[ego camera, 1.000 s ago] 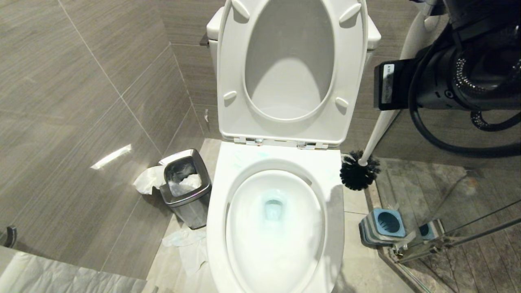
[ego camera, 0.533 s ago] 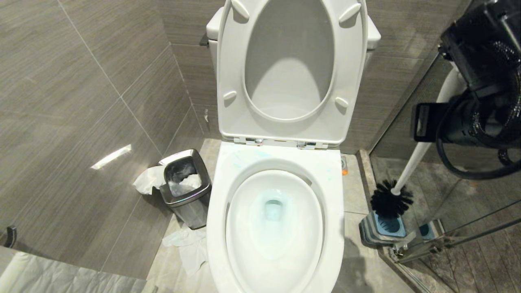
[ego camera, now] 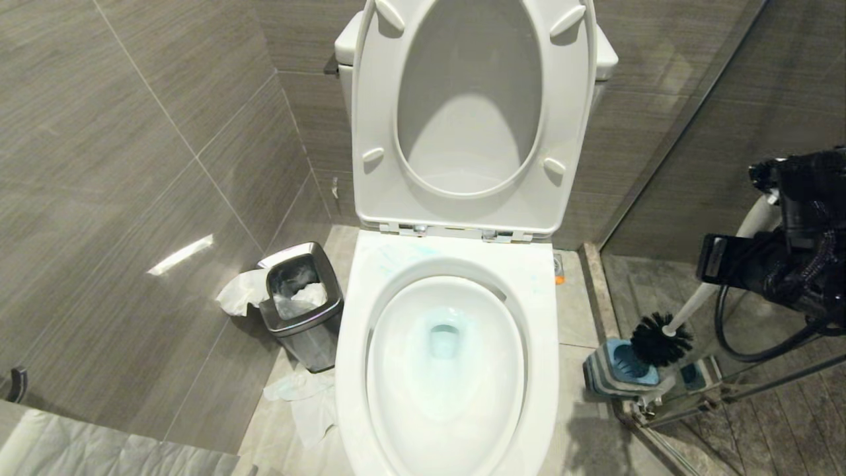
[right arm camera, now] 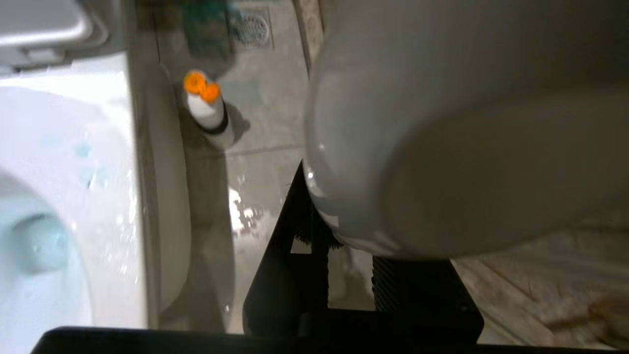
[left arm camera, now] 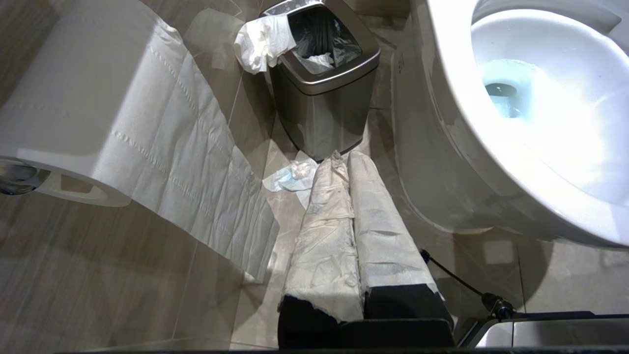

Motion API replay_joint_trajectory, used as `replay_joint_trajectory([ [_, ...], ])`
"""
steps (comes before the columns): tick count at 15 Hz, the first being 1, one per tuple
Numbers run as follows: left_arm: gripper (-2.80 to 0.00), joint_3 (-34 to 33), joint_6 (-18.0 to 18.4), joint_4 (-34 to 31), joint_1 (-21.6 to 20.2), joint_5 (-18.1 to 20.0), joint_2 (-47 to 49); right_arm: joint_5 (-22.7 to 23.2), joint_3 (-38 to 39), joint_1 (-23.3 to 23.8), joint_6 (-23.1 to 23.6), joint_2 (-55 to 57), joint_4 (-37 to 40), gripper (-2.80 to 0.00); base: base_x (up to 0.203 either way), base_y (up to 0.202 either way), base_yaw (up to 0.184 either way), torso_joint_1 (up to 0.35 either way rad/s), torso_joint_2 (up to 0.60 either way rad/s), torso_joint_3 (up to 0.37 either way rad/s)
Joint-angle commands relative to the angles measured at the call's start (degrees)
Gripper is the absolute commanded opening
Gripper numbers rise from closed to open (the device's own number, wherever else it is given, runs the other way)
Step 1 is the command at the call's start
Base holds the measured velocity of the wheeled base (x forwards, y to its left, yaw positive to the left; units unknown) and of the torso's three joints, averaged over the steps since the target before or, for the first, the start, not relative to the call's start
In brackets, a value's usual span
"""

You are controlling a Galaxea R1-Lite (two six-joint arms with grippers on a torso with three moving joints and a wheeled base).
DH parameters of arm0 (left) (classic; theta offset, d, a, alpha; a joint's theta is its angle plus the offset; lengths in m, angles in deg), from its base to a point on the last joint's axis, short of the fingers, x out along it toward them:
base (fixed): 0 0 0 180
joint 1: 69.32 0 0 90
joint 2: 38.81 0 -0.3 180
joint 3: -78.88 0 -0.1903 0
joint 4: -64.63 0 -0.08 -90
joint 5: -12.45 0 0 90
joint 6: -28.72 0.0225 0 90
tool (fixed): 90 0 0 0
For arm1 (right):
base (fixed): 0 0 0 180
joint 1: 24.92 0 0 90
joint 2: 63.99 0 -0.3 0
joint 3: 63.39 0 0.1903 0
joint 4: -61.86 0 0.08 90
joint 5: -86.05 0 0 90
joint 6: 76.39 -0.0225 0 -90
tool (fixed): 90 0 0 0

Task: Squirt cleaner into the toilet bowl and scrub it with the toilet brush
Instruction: Put the toilet brush back

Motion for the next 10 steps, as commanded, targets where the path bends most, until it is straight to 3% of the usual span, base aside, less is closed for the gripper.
replay_joint_trajectory([
  [1,-2.8,0.0,0.02,-0.03,0.02,-0.01,0.07,2.99,4.71,4.18,1.31,1.78,-11.72,-2.8,0.0,0.0,0.0,0.0,0.0,0.0],
  [4,-2.8,0.0,0.02,-0.03,0.02,-0.01,0.07,8.15,9.26,8.77,2.57,6.77,-22.29,-2.8,0.0,0.0,0.0,0.0,0.0,0.0],
  [10,-2.8,0.02,0.02,-0.03,0.02,-0.01,0.07,9.38,17.25,11.6,2.17,16.68,-37.95,-2.8,0.0,0.0,0.0,0.0,0.0,0.0],
])
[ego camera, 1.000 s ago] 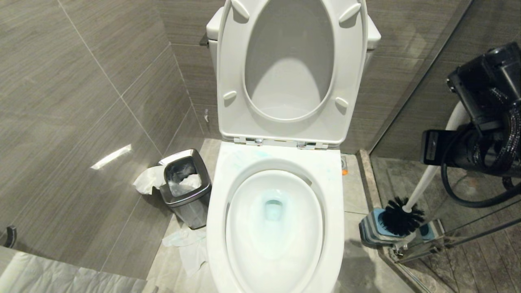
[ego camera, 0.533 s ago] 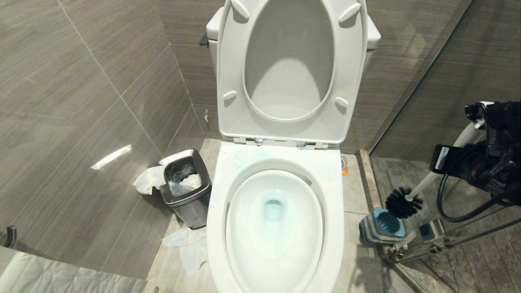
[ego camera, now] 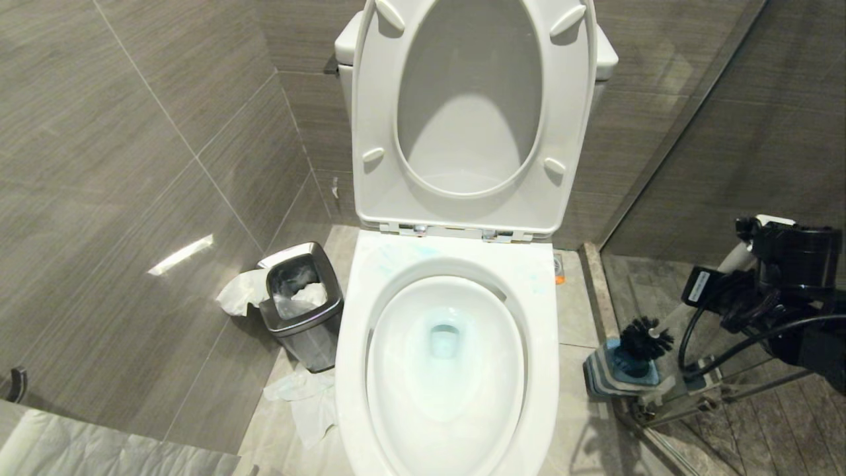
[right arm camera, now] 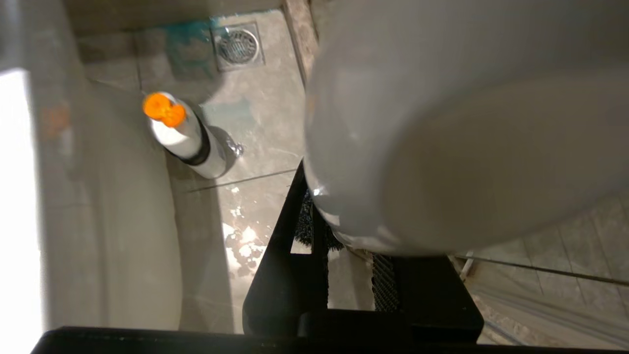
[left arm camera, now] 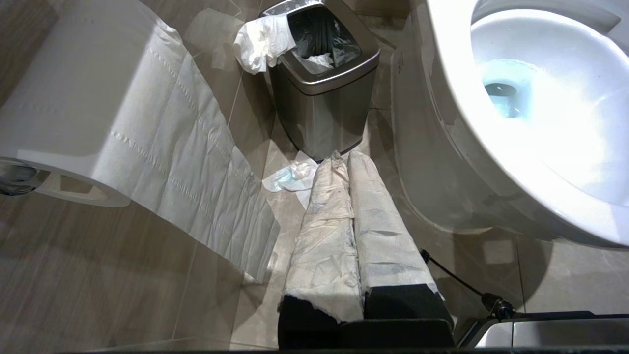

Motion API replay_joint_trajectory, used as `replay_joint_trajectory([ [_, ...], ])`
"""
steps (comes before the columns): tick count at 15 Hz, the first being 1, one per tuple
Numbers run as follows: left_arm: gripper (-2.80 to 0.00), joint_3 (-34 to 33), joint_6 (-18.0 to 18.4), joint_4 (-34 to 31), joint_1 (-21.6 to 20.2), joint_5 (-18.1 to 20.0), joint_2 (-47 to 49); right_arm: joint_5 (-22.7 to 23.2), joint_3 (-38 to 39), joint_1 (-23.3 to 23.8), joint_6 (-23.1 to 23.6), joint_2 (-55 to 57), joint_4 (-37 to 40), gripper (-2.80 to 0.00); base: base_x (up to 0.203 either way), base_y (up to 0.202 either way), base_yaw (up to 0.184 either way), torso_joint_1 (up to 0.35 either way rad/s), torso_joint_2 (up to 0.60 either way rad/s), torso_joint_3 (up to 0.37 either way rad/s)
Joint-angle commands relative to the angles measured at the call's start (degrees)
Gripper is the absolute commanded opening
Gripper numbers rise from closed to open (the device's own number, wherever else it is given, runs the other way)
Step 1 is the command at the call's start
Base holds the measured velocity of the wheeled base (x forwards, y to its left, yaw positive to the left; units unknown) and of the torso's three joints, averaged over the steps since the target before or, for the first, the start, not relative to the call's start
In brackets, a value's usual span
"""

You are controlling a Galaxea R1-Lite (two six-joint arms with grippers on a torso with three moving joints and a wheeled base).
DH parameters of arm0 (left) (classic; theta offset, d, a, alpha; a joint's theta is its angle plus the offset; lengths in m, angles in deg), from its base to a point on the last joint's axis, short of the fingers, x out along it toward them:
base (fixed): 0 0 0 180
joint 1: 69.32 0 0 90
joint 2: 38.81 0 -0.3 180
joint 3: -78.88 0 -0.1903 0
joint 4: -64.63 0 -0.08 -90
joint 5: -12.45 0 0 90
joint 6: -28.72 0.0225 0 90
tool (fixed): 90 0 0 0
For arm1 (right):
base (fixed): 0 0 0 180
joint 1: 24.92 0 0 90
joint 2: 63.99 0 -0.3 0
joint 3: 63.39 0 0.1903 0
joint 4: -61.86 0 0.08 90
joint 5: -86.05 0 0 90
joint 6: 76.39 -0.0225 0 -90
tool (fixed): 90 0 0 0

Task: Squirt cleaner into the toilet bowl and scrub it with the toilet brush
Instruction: Put the toilet brush back

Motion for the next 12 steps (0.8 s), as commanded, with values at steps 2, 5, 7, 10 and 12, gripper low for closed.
replay_joint_trajectory([
  [2,-2.8,0.0,0.01,-0.03,-0.04,0.02,0.07,0.79,1.75,1.52,-0.09,5.41,-3.76,-2.8,0.0,0.0,0.0,0.0,0.0,0.0],
  [5,-2.8,0.0,0.01,-0.03,-0.04,0.02,0.07,1.91,2.4,3.85,-0.13,9.37,-7.61,-2.8,0.0,0.0,0.0,0.0,0.0,0.0],
  [7,-2.8,0.0,0.01,-0.03,-0.04,0.02,0.07,2.95,3.32,5.09,-0.09,11.91,-11.21,-2.8,0.0,0.0,0.0,0.0,0.0,0.0],
  [10,-2.8,0.0,0.01,-0.03,-0.04,0.02,0.07,3.3,3.26,5.92,-0.1,15.91,-16.69,-2.8,0.0,0.0,0.0,0.0,0.0,0.0],
  [12,-2.8,0.0,0.01,-0.03,-0.04,0.02,0.07,3.33,3.04,5.99,-0.08,17.26,-17.7,-2.8,0.0,0.0,0.0,0.0,0.0,0.0],
])
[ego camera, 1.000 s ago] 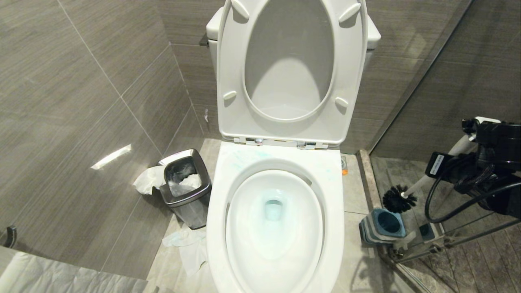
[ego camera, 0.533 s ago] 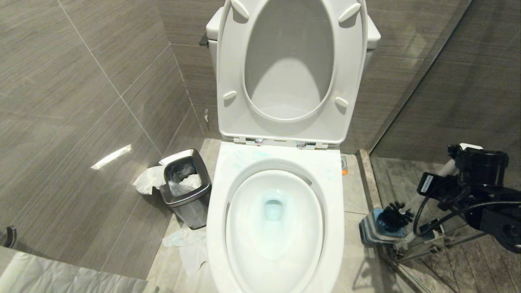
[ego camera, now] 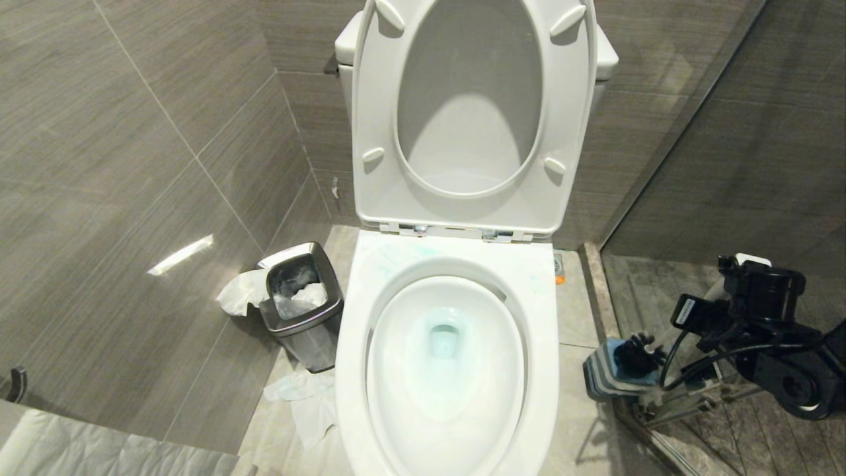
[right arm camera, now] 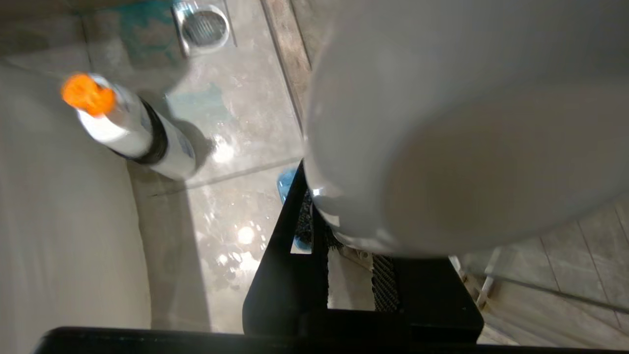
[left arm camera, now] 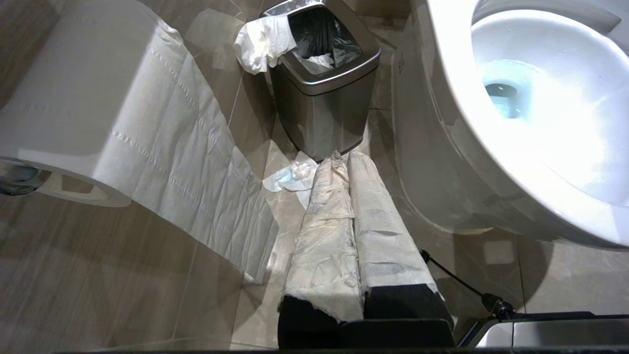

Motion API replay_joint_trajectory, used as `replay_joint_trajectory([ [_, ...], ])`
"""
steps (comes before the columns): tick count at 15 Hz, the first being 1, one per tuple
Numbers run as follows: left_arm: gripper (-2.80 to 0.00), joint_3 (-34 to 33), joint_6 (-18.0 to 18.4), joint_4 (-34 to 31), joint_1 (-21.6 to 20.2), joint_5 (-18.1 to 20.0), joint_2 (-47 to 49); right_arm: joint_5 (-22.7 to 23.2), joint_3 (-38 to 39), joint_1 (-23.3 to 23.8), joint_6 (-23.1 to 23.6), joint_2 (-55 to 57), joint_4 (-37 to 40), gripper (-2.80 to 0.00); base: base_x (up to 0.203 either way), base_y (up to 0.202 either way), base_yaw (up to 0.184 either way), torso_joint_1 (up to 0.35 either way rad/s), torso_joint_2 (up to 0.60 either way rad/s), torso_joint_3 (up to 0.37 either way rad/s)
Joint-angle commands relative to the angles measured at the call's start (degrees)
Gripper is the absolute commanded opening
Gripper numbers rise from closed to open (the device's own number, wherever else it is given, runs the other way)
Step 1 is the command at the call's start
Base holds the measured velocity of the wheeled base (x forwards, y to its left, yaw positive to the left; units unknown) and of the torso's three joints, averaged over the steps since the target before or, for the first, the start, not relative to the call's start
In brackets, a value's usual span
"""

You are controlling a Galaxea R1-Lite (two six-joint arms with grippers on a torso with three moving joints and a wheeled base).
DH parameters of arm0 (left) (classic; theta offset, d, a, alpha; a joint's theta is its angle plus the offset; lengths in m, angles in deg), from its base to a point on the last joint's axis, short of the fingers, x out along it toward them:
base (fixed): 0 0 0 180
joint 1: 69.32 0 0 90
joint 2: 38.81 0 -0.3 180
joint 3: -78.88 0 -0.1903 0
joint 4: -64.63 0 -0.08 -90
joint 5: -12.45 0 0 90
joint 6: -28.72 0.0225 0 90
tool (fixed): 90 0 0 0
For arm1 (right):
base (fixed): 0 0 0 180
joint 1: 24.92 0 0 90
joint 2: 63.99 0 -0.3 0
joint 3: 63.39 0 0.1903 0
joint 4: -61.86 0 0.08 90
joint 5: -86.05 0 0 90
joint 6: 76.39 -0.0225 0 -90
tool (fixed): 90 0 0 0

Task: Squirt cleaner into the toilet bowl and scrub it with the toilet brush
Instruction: Put the toilet brush back

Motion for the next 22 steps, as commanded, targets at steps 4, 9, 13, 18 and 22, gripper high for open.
replay_joint_trajectory([
  [4,-2.8,-0.07,0.0,-0.02,0.04,0.02,0.07,-0.09,-0.56,0.55,-0.08,3.78,-1.69,-2.8,0.0,0.0,0.0,0.0,0.0,0.0],
  [9,-2.8,-0.07,0.0,-0.02,0.04,0.02,0.07,-0.05,-1.87,1.26,0.01,5.98,-3.03,-2.8,0.0,0.0,0.0,0.0,0.0,0.0],
  [13,-2.8,-0.07,0.0,-0.02,0.04,0.02,0.07,-0.05,-3.23,1.33,0.16,7.65,-3.03,-2.8,0.0,0.0,0.0,0.0,0.0,0.0],
  [18,-2.8,-0.07,0.0,-0.02,0.04,0.02,0.07,0.86,-4.12,1.56,0.45,8.74,-2.94,-2.8,0.0,0.0,0.0,0.0,0.0,0.0],
  [22,-2.8,0.03,0.0,-0.02,0.04,0.02,0.07,3.17,-3.74,2.33,0.54,8.75,-2.85,-2.8,0.0,0.0,0.0,0.0,0.0,0.0],
])
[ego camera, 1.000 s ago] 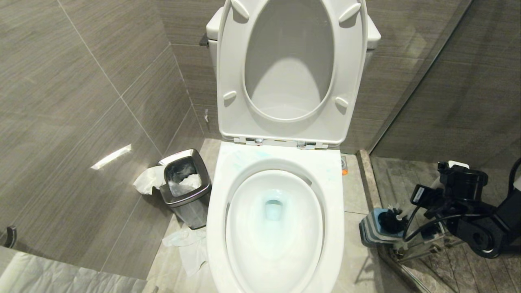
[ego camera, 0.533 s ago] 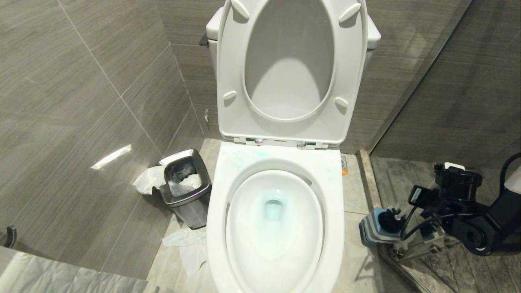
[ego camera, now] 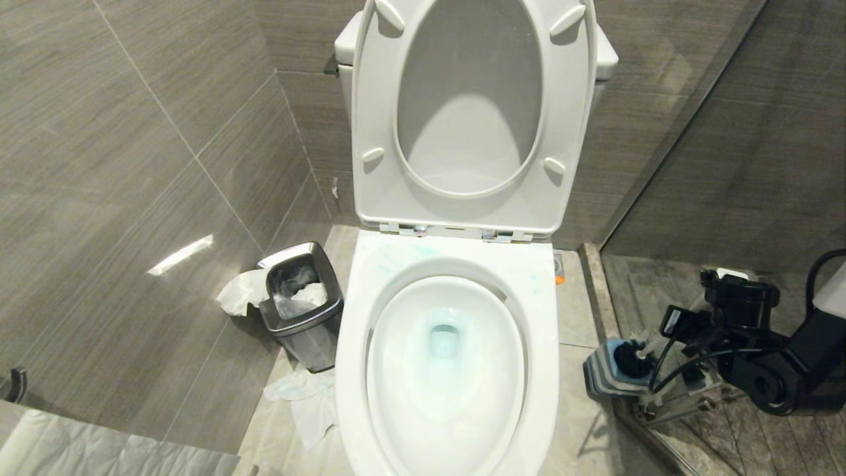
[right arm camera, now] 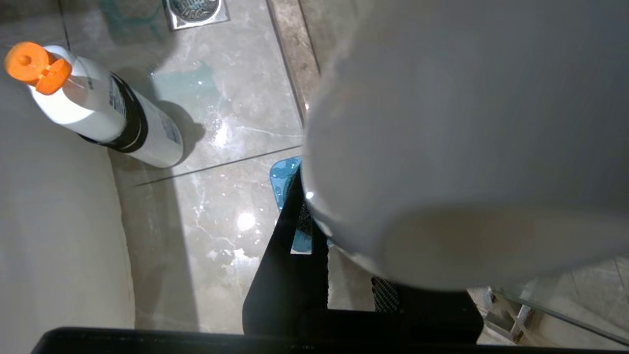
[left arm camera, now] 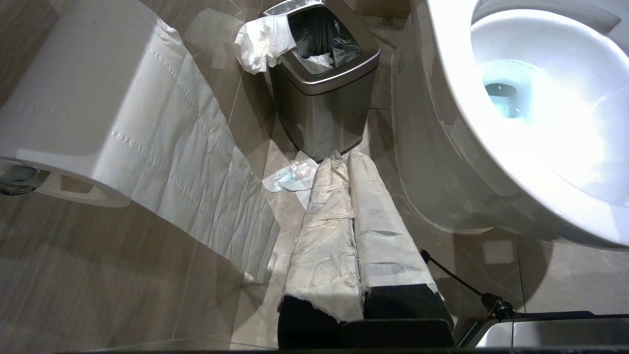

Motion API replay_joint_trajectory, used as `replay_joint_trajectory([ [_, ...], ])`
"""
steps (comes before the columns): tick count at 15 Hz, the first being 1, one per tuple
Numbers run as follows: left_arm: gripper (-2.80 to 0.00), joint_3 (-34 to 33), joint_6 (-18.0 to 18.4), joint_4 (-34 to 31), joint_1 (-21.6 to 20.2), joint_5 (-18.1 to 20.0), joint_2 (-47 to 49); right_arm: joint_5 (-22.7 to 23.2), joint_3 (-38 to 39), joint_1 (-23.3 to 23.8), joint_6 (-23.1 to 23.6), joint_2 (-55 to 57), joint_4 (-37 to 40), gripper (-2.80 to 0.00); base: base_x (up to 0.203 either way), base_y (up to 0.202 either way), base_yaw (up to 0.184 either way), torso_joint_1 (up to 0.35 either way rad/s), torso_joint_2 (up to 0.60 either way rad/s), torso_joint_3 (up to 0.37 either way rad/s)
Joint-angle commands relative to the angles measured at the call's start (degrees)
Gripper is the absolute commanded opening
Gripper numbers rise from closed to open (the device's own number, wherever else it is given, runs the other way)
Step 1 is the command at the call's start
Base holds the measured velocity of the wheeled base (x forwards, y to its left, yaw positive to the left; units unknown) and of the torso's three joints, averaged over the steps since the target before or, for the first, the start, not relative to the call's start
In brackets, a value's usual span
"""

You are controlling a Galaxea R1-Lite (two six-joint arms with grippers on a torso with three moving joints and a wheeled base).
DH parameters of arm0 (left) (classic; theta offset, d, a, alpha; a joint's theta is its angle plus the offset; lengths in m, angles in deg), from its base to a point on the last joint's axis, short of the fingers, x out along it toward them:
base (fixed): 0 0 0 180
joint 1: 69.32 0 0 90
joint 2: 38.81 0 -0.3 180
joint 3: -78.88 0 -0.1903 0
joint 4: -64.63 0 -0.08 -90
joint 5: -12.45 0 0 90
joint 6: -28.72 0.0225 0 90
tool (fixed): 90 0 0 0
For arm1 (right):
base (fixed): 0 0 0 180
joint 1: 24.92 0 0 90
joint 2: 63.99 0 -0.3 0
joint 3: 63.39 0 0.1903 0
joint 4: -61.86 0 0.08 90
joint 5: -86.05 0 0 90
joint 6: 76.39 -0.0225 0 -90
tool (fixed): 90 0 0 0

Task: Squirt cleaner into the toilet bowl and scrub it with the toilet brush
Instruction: Put the toilet brush back

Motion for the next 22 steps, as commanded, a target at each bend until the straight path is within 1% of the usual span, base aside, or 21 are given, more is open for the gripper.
replay_joint_trajectory([
  [1,-2.8,-0.02,0.02,-0.03,-0.03,-0.01,0.07,0.42,-0.16,0.18,0.02,0.15,-0.24,-2.8,0.0,0.0,0.0,0.0,0.0,0.0],
  [6,-2.8,-0.02,0.02,-0.03,-0.03,-0.01,0.07,0.94,-0.42,0.79,2.12,1.03,-0.33,-2.8,0.0,0.0,0.0,0.0,0.0,0.0],
  [13,-2.8,-0.02,0.02,-0.03,-0.03,-0.01,0.07,1.2,-1.92,1.67,2.74,2.43,-0.42,-2.8,0.0,0.0,0.0,0.0,0.0,0.0],
  [16,-2.8,-0.02,0.02,-0.03,-0.03,-0.01,0.07,2.65,-1.61,2.15,3.0,2.7,-0.33,-2.8,0.0,0.0,0.0,0.0,0.0,0.0],
  [19,-2.8,-0.02,0.02,-0.03,-0.03,-0.01,0.07,3.05,-1.22,2.73,4.58,3.23,-0.33,-2.8,0.0,0.0,0.0,0.0,0.0,0.0],
  [22,-2.8,-0.02,0.02,-0.03,-0.03,-0.01,0.07,3.23,-1.3,3.34,4.58,3.4,-0.33,-2.8,0.0,0.0,0.0,0.0,0.0,0.0],
])
